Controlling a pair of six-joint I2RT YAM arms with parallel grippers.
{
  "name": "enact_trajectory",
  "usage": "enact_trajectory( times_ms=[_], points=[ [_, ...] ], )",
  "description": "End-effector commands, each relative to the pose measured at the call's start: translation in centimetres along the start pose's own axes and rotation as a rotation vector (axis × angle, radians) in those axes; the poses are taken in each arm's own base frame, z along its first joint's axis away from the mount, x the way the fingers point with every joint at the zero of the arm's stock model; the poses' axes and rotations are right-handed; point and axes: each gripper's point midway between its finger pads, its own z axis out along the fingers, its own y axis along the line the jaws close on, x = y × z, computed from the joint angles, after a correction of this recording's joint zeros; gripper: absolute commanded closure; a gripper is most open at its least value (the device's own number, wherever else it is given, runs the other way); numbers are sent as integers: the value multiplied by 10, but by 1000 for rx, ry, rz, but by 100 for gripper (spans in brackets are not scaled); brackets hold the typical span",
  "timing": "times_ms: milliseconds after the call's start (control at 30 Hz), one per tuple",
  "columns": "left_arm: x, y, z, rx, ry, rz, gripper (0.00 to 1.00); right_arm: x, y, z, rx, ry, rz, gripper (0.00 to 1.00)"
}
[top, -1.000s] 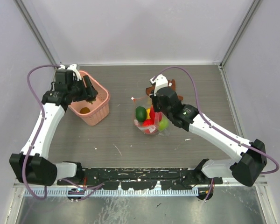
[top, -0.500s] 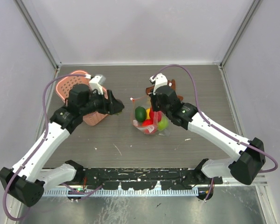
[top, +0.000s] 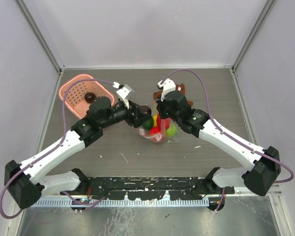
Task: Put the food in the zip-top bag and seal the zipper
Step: Place the fake fruit in the zipper food storage bag.
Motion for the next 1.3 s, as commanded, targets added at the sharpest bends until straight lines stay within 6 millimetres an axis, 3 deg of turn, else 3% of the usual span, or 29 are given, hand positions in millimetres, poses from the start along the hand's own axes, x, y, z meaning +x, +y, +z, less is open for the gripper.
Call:
enact_trajectory(
  times_ms=[0,500,600,833,1033,1267],
  points=[
    [-28,-6,17,62,-162,189,57,-30,13,-10,-71,-99,46,100],
    [21,17,50,66,-123,436,51,-23,19,-10,-103,-69,43,100],
    [34,29,61,36,-90,453,49,-22,20,-11,-110,-66,45,100],
    [41,53,71,-70,-66,483,38,-24,19,-15,-113,-76,49,100],
    [45,50,74,-59,-62,472,26,-19,18,-14,-107,-67,48,100],
    [42,39,69,-25,-71,440,20,-17,17,-15,-103,-68,49,100]
  ],
)
